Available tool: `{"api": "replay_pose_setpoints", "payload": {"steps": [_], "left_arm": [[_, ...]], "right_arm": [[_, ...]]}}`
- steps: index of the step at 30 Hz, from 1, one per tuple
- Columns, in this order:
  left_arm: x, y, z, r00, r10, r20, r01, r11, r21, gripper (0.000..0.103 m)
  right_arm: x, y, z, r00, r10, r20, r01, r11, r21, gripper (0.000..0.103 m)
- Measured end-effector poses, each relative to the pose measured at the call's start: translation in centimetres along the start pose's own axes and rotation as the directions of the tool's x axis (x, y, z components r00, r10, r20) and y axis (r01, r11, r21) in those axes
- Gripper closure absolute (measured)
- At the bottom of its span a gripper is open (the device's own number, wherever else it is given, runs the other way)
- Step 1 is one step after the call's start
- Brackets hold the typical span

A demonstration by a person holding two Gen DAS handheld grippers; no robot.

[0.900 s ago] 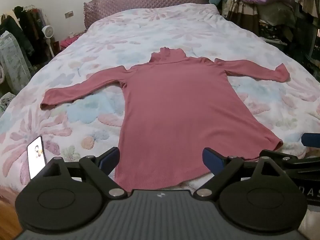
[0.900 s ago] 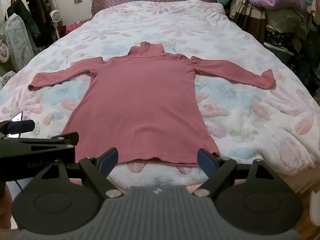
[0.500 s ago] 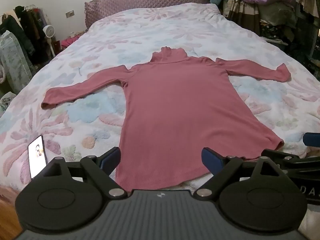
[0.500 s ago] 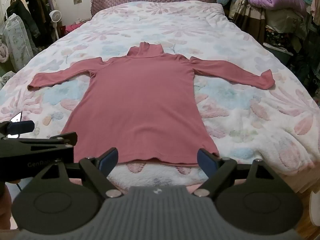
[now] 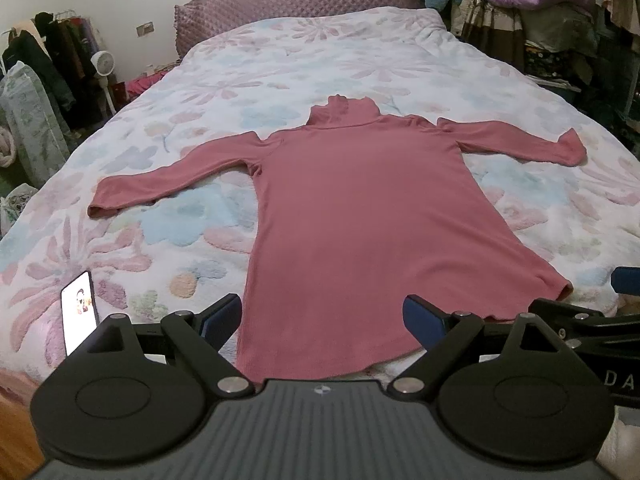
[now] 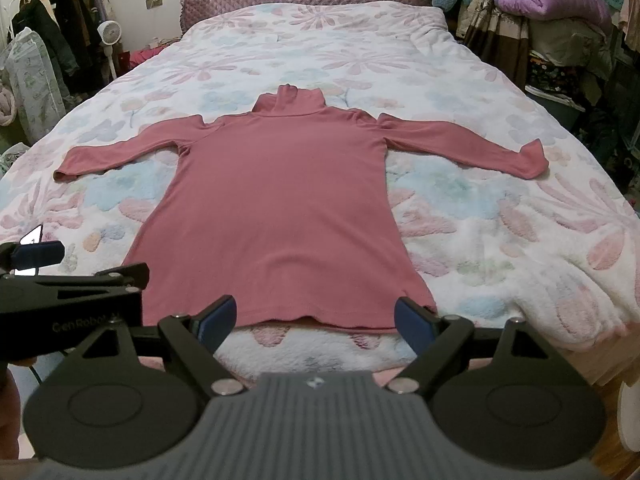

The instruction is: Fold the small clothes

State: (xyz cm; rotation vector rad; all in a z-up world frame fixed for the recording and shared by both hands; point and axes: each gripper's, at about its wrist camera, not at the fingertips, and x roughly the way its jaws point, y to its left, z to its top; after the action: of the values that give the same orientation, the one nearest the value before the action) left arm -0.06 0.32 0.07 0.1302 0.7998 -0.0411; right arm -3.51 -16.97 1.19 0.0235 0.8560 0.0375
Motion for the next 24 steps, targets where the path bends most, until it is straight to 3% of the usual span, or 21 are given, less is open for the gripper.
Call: {"api": "replay_pose_setpoints", "payload": {"steps": [24], "left_arm": [[0.03,0.18,0.04,1.0,0.0,0.001,0.0,1.0,0.0,0.0]], "right_arm": [[0.01,0.03,0.05,1.0,-0.001,0.001,0.001,1.0,-0.001,0.021]]}}
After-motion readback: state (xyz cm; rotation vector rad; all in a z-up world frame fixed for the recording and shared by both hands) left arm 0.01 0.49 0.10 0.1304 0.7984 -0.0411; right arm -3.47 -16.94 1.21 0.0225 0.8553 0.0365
